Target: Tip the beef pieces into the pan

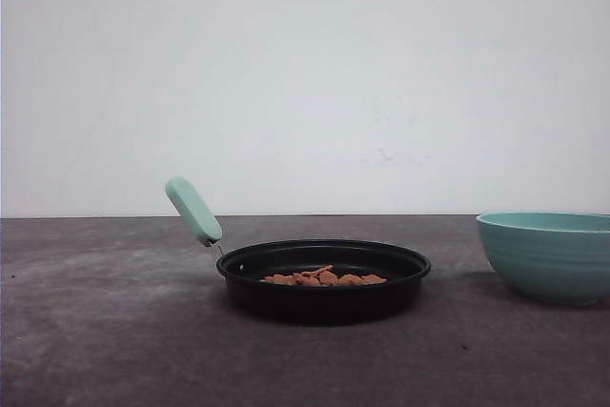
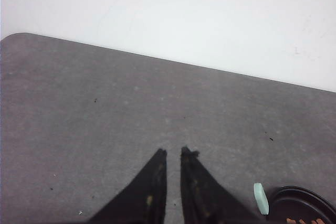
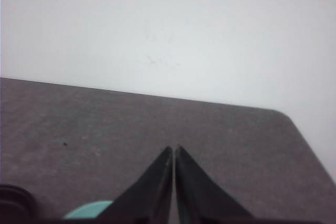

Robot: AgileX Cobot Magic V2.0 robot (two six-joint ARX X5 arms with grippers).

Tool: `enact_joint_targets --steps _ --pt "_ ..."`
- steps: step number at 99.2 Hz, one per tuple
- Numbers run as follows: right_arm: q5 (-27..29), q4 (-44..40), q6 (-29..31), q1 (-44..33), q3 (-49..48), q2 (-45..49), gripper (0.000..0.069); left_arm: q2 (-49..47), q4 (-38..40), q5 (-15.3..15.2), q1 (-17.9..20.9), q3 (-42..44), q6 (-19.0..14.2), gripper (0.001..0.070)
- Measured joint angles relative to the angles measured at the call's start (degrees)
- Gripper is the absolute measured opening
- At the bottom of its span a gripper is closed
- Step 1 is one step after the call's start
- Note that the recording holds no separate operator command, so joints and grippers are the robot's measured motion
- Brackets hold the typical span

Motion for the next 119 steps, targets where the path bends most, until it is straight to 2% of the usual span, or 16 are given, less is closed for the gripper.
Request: enact_joint_targets --steps 8,17,27,38,119 --pt "-0.3 4.0 0.4 -2.0 -8.5 -3.9 0.0006 0.0 0.0 0.0 0.0 0.0 0.0 0.0022" --pt "-3.2 4.0 0.6 -4.9 -15.9 -4.9 0.0006 0.0 0.0 0.0 0.0 0.0 0.0 0.0022" --pt "-6.8 3.7 0.7 -6.7 -20.9 -5.9 0.0006 0.0 0.0 0.0 0.0 0.0 0.0 0.0022" --pt "-8.7 7.9 1.7 -6.7 -24.7 -6.5 0.0006 0.0 0.0 0.0 0.0 0.0 0.0 0.0022" --pt "-8.7 10.3 2.1 -7.5 -25.4 -6.4 0.0006 0.0 0.0 0.0 0.0 0.0 0.0 0.0022"
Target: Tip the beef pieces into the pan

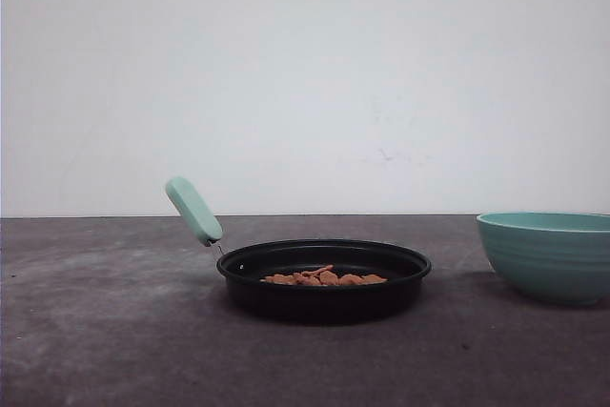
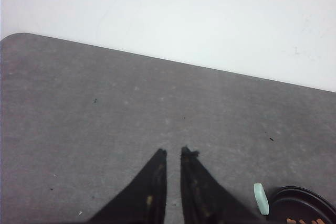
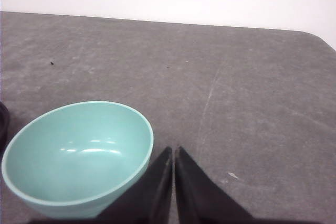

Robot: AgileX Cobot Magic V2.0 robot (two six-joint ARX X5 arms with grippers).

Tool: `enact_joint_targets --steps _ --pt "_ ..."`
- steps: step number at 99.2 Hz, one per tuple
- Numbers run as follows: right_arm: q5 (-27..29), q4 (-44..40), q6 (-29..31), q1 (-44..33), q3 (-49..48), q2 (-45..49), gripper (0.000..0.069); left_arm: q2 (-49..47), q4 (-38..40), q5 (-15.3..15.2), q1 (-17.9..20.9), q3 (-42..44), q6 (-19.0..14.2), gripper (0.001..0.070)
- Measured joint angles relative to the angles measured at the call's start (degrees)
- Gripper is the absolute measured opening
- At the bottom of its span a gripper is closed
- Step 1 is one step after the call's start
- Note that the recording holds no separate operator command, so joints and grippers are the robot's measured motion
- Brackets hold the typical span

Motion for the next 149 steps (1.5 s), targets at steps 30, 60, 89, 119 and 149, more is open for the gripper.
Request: enact_joint_targets --steps 30,60,89,119,149 --pt "0.0 0.0 0.0 0.0 0.0 0.0 0.0006 0.0 0.0 0.0 0.0 0.0 0.0 0.0022" --pt "0.0 0.0 0.0 0.0 0.0 0.0 0.0006 -3.7 1.5 -0.1 0.4 -0.4 5.0 0.0022" --pt "0.0 0.0 0.0 0.0 0.0 0.0 0.0006 -15.6 20.5 2.7 8.7 -24.1 10.2 0.0022" --pt "-0.1 0.1 0.1 0.0 0.0 0.0 0.0006 -22.3 32.7 19.6 17.5 -48.2 6.8 0.0022" --pt "-0.1 0.3 0.3 0.0 0.0 0.0 0.0006 -22.3 34.1 19.5 18.6 -54.8 -1.0 0.0022"
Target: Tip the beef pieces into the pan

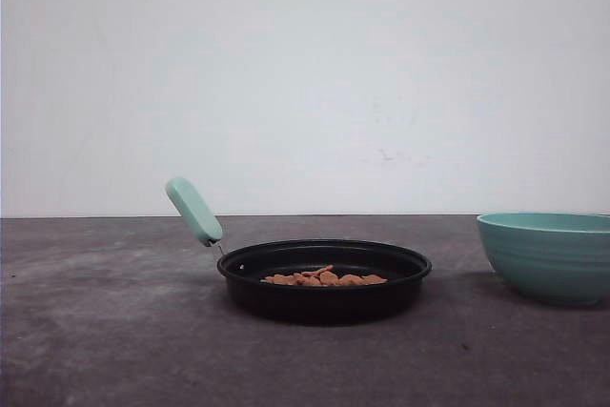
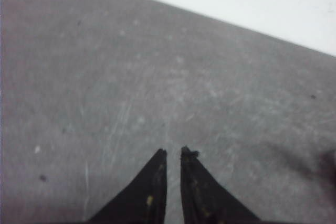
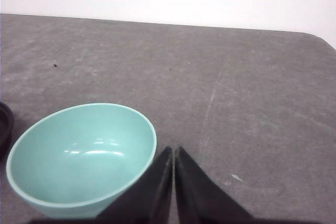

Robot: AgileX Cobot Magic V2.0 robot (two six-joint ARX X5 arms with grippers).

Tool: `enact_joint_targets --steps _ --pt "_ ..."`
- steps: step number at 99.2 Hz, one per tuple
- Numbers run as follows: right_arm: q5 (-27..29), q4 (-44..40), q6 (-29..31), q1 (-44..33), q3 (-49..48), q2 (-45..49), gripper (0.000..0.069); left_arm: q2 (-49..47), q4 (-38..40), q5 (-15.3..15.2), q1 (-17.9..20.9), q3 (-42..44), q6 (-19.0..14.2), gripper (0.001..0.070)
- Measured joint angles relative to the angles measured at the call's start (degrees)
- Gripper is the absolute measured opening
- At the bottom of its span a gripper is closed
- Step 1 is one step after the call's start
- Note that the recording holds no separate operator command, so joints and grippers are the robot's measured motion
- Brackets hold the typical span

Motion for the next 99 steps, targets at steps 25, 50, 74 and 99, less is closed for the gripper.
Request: enact_joint_targets --steps 25,50,74,99 --pt "0.0 0.1 0.0 0.0 0.0 0.0 0.0006 -0.2 2.0 0.0 -0.1 -0.7 2.3 0.0022" --pt "0.0 0.1 0.0 0.0 0.0 0.0 0.0006 -0.2 2.0 0.1 -0.1 -0.7 4.6 0.0022" --pt "0.0 0.1 0.0 0.0 0.0 0.0 0.0006 -0.2 2.0 0.1 -0.1 -0.7 4.7 0.0022" --pt "0.0 0.1 0.0 0.0 0.0 0.0 0.0006 -0.2 2.0 0.1 -0.1 -0.7 4.7 0.0022"
